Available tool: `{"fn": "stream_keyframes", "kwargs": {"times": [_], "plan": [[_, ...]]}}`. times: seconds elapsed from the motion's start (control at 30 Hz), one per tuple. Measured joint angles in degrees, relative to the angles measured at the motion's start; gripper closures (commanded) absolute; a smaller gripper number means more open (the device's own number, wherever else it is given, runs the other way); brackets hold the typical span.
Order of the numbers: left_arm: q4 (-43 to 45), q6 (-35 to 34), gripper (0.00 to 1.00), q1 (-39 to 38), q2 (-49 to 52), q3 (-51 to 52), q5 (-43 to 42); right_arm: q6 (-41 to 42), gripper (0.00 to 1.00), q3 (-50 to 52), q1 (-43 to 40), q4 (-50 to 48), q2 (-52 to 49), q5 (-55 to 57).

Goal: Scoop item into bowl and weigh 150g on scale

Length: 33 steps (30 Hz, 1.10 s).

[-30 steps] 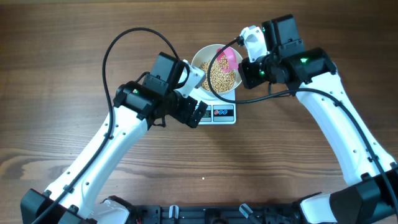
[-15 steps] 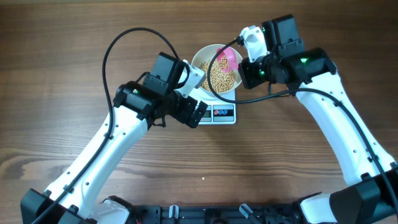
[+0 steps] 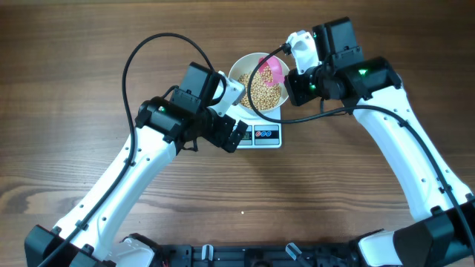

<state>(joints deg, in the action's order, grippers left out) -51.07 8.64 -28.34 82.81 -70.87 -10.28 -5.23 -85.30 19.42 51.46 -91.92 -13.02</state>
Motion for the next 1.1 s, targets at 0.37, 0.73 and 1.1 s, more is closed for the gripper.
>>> {"fn": "stream_keyframes", "kwargs": {"times": [0.37, 0.73, 1.1], "plan": [[0.0, 0.0, 0.0, 0.0, 0.0, 0.0, 0.0, 0.0, 0.96, 0.0, 0.0, 0.0, 0.0, 0.0], [0.0, 0.0, 0.0, 0.0, -0.02, 0.0, 0.0, -0.81, 0.96, -0.04, 0.04, 1.36, 0.0, -1.29], [0.0, 0.0, 0.0, 0.0, -0.02, 0.0, 0.0, -0.83, 0.96, -0.04, 0.04, 1.49, 0.0, -1.29]]}}
